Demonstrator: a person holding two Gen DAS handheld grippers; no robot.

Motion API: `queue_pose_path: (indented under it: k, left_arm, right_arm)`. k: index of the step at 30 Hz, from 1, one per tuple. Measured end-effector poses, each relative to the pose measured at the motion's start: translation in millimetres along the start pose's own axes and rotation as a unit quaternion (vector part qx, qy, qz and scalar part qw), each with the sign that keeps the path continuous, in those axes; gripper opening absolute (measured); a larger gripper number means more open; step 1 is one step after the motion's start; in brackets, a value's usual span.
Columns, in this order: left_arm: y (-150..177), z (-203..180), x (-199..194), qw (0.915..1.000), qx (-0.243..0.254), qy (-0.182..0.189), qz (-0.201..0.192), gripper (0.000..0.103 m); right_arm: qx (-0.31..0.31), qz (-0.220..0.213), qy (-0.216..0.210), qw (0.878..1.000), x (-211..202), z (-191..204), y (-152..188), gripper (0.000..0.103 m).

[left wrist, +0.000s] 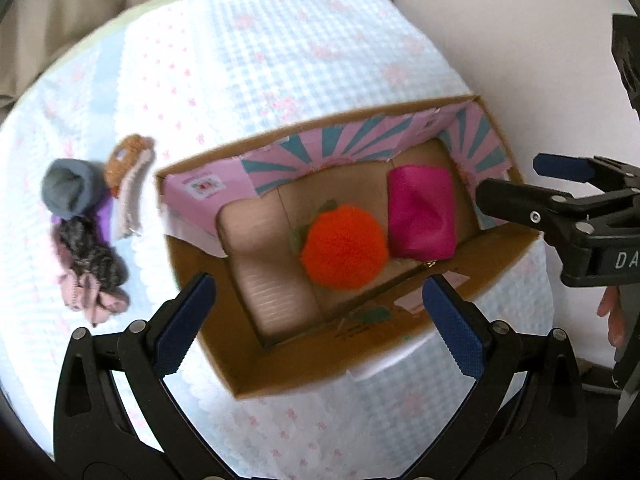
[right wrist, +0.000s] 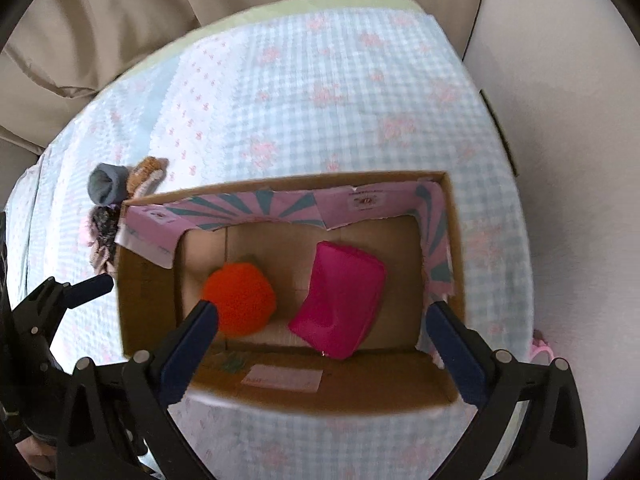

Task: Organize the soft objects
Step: 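Open both tools to drop the pompom and purse into the box, then move both tools back toward the remaining item pile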

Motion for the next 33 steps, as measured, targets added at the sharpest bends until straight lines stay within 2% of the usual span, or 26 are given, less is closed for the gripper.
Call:
queue_pose_path:
  k: [9, 19, 24, 33]
  left_arm:
    - [9.0, -7.3, -82.7, 0.9975, 0.004, -0.008, -0.070, 0.103]
    - [44.6, 5.6, -186.2, 0.9894, -0.025, -0.004, -0.143, 0.103]
    - [64.5, 20.4, -236.5, 0.9807, -0.044, -0.005, -0.190, 0.103]
    - [98.8, 69.8, -280.2, 0.9647, -0.110, -0.046, -0.235, 0.103]
  right_arm:
    - [0.018, -0.047, 0.025, 0.998, -86.8, 19.0, 19.0, 0.103]
    - [0.012, -0.108, 0.048, 0.993, -181.8, 64.0, 49.8, 0.103]
    - [-0.012, -0.132, 0.067, 0.989, -212.3, 89.9, 63.3, 0.103]
    - [-0.042, -0.195, 0.038, 0.979, -242.6, 132.2, 68.2, 0.103]
Point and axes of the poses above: each gripper's, at about its wrist camera, not at the fingertips, and x roughly the way its jaws point, z to its left, y to its underside, the point moved 6 cm from there along x, roughly the way its jaws point, and after that the axes turned 13 degrees about -x, right-handed, at the moved point
